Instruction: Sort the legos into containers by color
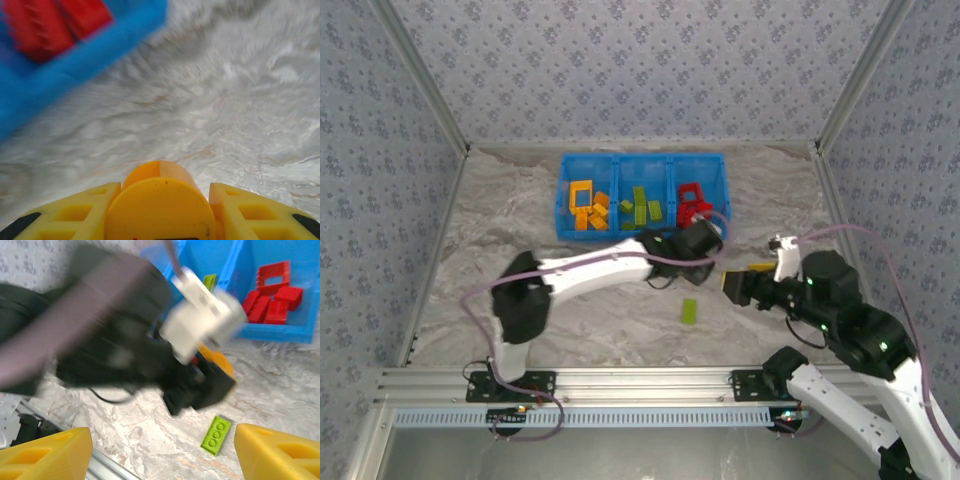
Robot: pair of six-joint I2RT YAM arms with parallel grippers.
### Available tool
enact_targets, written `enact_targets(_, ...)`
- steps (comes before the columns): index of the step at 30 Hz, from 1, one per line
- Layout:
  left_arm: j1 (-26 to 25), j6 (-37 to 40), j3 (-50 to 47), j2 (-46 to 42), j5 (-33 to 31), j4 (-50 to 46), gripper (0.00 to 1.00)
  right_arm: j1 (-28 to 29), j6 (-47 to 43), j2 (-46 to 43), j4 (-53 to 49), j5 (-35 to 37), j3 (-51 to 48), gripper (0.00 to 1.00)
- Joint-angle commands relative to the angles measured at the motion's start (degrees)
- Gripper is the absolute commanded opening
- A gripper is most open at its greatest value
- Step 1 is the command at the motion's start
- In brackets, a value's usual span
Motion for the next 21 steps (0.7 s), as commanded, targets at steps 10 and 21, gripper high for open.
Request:
enact_targets(10, 24.2, 0.8, -14.9, -20.7, 0.9, -4.0, 0.3, 28.6, -8.7, 29.2, 26.0, 15.4, 0.6, 0.77)
enact_targets(21, 40.3, 1.7, -6.2, -5.5, 9.2, 4.2, 0.31, 34.4, -14.7, 39.8, 54.2, 31.9, -4.8, 0.78)
